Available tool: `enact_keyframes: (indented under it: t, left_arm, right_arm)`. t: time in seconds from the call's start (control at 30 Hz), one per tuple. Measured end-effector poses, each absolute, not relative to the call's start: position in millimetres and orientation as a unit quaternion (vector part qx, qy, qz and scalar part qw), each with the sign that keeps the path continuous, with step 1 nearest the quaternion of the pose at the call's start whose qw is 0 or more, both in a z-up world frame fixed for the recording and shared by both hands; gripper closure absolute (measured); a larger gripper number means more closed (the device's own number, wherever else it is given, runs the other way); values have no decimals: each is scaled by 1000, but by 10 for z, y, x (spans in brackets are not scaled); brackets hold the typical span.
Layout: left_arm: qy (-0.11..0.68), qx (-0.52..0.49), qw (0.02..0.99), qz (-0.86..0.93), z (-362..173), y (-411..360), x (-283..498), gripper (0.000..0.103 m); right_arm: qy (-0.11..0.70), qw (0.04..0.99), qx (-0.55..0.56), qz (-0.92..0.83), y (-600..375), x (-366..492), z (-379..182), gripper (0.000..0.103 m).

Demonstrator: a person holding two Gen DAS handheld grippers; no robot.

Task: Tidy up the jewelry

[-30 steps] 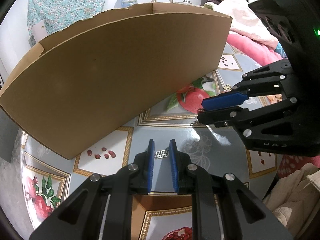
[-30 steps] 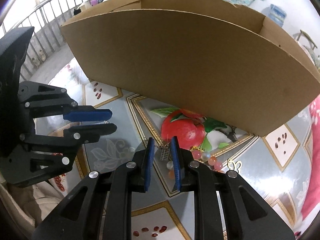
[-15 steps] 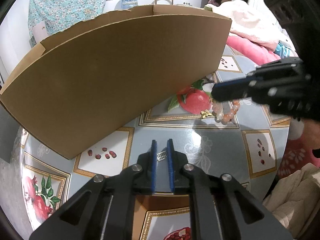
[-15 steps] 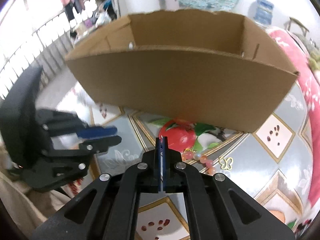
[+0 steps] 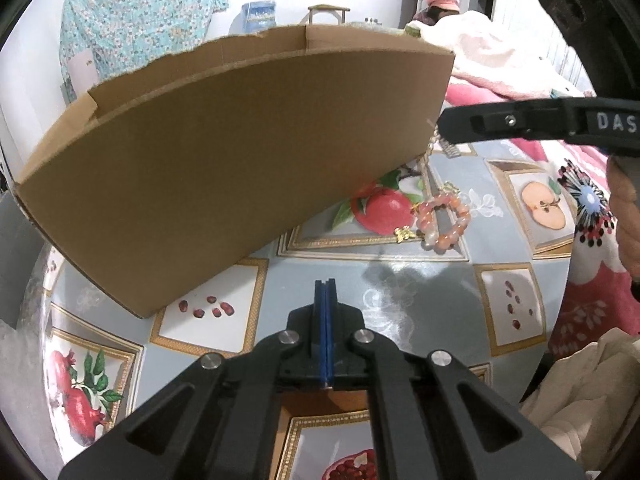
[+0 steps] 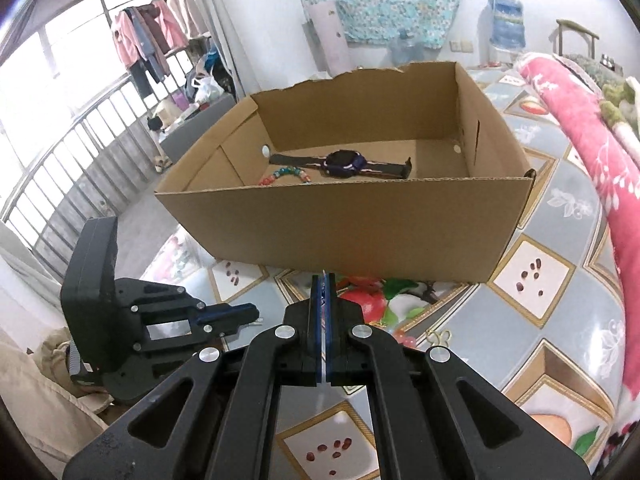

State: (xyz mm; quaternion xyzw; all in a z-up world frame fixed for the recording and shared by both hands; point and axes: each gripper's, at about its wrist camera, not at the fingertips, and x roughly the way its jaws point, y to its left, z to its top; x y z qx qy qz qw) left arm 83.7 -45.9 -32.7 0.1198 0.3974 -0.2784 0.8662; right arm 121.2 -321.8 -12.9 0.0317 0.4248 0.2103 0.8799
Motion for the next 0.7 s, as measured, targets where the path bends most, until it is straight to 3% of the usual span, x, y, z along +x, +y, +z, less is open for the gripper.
enact_keyframes:
  t: [0.23,0.3,0.37,0.4,0.6,0.7]
  left_arm:
    - [412,116,860,-277,-256,-453,781,103]
    - [420,112,857,-278,-243,-445,786,95]
    - [423,111,856,-274,-256,-440,787,73]
    - [423,112,856,-275,-268,-442,777,71]
    - [436,140,848,-265,-386,-558,814,70]
    - [433,150,848,-266,-389,-591,831,79]
  right_arm:
    - [422,879,34,221,-3195,1223,-163,103]
    - [423,877,37,227,-3183,1212,-177,103]
    - [423,875,40,232,-3164,1198,-191,103]
    - [423,875,41,233,-3155,1196,-200,103]
    - [425,871,49,241,-3154,1194,-230,103]
    - [424,871,54,242,-3179,1199,-227,103]
